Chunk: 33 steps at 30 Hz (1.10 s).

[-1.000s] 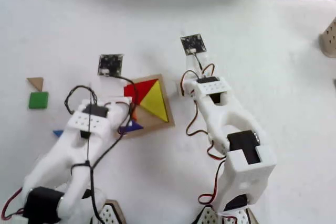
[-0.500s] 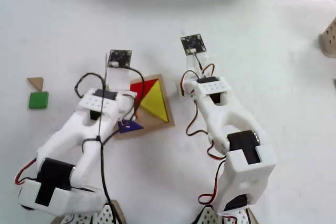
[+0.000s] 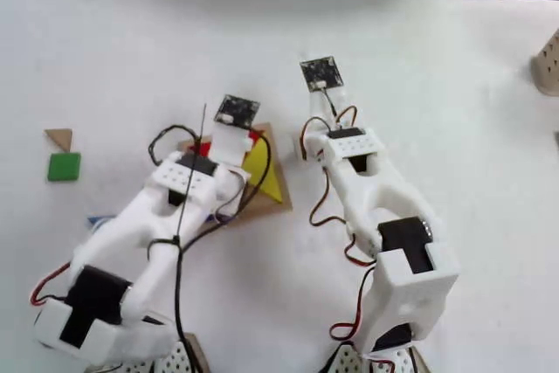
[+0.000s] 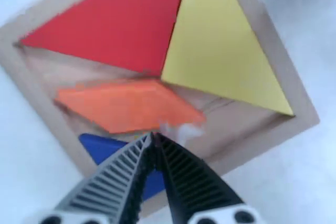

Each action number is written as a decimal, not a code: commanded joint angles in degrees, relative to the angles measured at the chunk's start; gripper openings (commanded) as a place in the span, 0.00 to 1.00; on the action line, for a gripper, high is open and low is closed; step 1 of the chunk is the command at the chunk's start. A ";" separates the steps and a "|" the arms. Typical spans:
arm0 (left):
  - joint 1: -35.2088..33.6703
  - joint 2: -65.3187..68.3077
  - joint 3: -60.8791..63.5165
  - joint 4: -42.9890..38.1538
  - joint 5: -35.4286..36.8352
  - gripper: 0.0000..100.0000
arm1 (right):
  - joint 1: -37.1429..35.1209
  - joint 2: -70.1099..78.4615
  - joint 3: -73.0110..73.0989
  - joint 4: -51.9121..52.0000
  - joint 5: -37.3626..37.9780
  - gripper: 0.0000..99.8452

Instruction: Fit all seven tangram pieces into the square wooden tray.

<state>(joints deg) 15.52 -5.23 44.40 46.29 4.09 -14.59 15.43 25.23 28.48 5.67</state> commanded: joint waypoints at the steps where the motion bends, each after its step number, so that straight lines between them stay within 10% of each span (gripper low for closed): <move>1: -0.48 -9.27 2.11 -0.35 -0.35 0.02 | 0.22 -0.48 -2.29 -0.75 0.79 0.02; 16: -10.86 -9.98 2.29 -9.49 5.10 0.02 | 0.22 -0.48 -2.29 -0.75 0.79 0.02; 33: -12.97 11.82 -15.21 -1.14 5.10 0.02 | 0.22 -0.66 -2.29 0.48 0.79 0.02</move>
<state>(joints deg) 3.03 6.81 32.09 43.38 9.19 -14.59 15.43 25.23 28.48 5.67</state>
